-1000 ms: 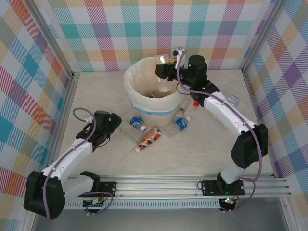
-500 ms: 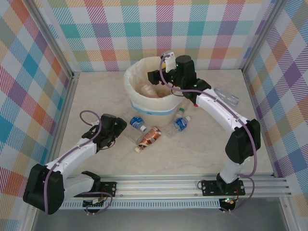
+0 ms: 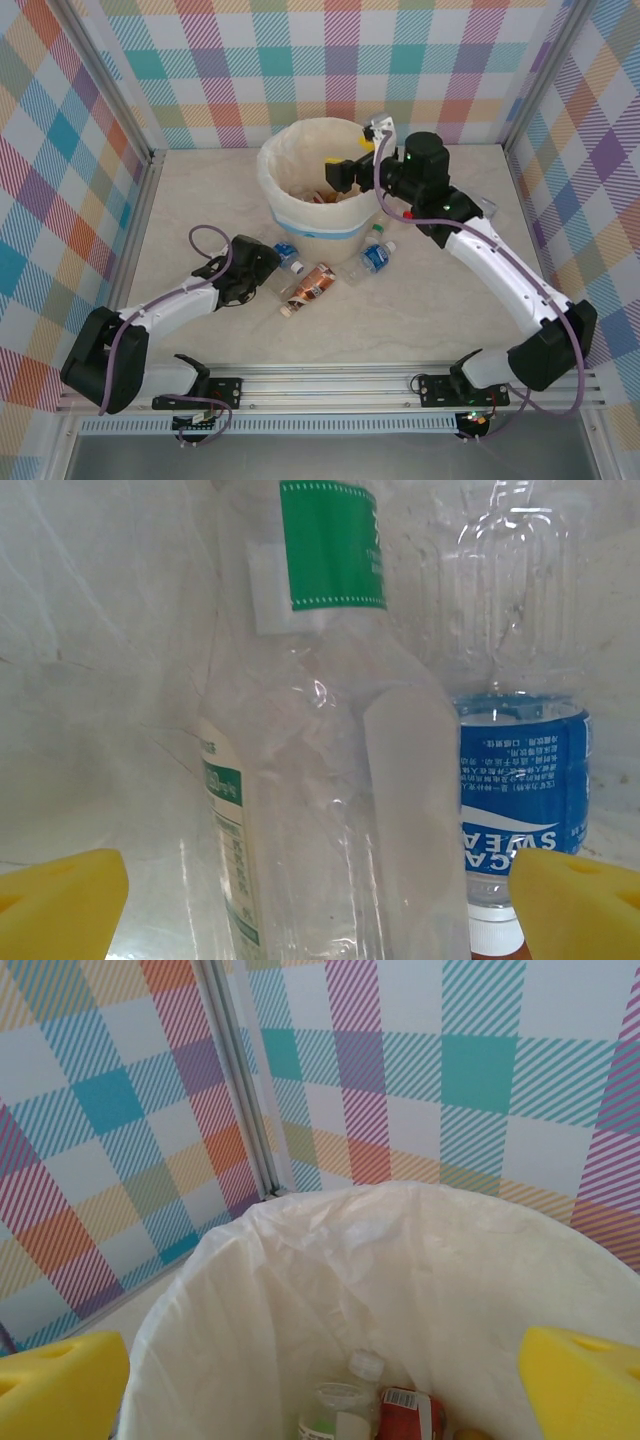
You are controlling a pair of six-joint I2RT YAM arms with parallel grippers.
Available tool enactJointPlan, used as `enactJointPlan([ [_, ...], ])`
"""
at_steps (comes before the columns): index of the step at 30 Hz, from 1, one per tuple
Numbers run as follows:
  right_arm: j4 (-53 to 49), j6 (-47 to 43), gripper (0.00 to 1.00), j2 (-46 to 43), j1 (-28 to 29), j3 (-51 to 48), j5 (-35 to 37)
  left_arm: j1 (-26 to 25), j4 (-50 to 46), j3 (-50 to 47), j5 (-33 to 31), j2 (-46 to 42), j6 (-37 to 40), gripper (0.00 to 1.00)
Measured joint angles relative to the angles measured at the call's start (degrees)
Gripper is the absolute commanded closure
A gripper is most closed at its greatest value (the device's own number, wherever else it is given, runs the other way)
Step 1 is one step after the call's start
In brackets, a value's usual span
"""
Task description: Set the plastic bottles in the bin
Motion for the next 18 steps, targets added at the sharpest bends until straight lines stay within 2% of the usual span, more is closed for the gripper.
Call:
enactJointPlan([
  [12,1.4,-2.3,0.00,-18.5,0.0,-17.5,-2.3,-0.2,-0.3,1.7,-0.5,3.2,1.0,0.14],
  [18,2.4,-2.3,0.00,-26.4,0.0,-25.6,-1.3,-0.1,-0.3,2.7,-0.4,4.5,2.5,0.19],
])
